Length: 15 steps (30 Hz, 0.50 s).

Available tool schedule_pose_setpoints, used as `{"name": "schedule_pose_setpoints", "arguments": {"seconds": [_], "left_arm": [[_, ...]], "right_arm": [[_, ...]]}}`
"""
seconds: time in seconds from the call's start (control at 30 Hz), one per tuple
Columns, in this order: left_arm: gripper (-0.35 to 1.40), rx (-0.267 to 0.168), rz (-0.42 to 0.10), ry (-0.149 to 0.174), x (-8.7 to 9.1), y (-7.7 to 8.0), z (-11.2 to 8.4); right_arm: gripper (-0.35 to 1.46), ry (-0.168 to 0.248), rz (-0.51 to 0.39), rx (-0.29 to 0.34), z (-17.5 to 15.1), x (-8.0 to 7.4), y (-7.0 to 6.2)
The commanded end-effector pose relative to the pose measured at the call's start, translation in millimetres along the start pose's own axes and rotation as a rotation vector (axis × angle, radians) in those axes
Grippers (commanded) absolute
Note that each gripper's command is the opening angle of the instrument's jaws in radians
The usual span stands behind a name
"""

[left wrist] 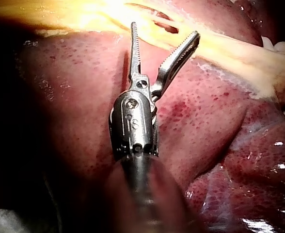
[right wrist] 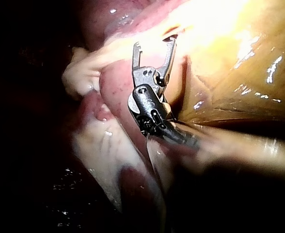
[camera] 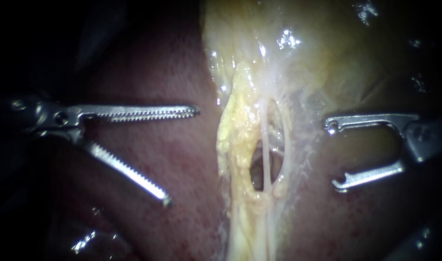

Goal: Grabbing gallbladder

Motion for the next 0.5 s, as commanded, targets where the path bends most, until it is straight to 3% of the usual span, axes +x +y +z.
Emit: {"name": "schedule_pose_setpoints", "arguments": {"seconds": [0.03,0.3,0.43,0.5], "left_arm": [[0.93,0.001,0.0,0.0,0.0,0.0,0.0],[0.91,0.002,-0.058,-0.005,-0.8,0.4,-0.3],[0.89,-0.02,-0.084,-0.006,-1.3,0.8,-0.3],[0.84,-0.049,-0.121,0.009,-1.4,0.8,-0.3]], "right_arm": [[0.6,0.0,0.0,0.0,0.0,0.0,0.0],[0.59,0.0,0.0,-0.001,0.0,-0.1,0.1],[0.59,0.0,0.0,-0.001,0.0,-0.1,0.1],[0.59,0.0,0.0,-0.001,0.0,-0.1,0.1]]}}
